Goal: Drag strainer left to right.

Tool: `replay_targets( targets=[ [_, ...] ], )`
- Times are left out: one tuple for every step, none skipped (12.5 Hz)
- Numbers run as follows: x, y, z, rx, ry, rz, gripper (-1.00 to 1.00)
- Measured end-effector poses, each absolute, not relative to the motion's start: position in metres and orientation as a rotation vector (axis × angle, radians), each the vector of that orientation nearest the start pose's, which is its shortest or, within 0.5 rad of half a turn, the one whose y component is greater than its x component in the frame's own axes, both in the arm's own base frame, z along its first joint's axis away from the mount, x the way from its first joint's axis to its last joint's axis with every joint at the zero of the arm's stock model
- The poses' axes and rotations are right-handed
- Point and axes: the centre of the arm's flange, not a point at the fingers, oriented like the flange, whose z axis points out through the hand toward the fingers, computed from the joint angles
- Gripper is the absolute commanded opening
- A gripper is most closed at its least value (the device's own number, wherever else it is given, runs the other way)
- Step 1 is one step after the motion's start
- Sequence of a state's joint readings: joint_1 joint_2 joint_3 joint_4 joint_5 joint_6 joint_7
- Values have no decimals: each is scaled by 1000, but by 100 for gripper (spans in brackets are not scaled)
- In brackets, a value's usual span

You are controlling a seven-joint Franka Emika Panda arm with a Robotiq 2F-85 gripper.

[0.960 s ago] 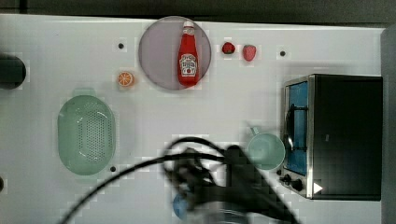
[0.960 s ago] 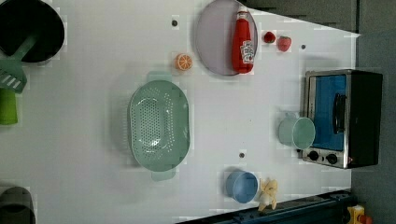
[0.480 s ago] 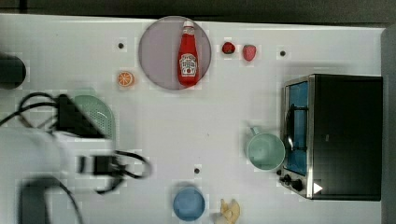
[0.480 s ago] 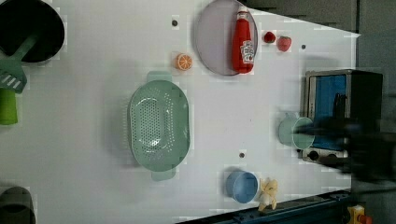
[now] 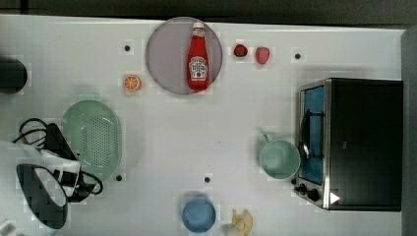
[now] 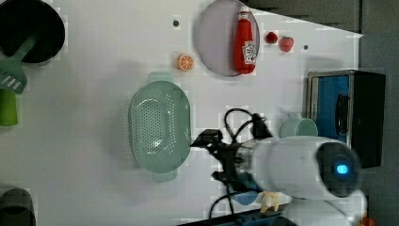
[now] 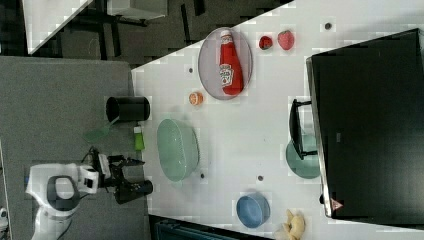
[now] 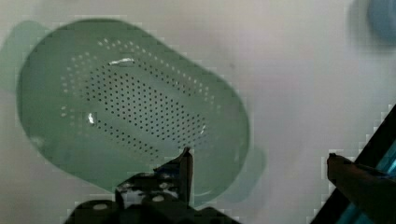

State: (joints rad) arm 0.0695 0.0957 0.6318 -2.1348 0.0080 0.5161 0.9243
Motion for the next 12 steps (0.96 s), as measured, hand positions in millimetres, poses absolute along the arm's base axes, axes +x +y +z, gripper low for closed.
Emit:
replay_targets(
  targets=[
    [413, 352, 345, -2751, 1645, 184, 100],
    [417, 357, 333, -2674, 1714, 205, 100],
    [423, 357, 323, -2599, 1783, 216, 100],
    [431, 351, 314, -2516, 1853, 201, 100],
    [440, 344, 302, -2453, 1889, 170, 100],
    [447, 335, 286, -2393, 1925, 165, 100],
    [453, 328, 269, -2338, 1957, 185, 100],
    [454, 322, 247, -2322, 1989, 224, 100],
    [454, 319, 225, -2314, 2022, 270, 100],
    [453, 318, 206, -2281, 2056, 309, 100],
    [453, 314, 188, -2261, 2085, 342, 100],
    [452, 309, 171, -2253, 2106, 352, 100]
  ],
)
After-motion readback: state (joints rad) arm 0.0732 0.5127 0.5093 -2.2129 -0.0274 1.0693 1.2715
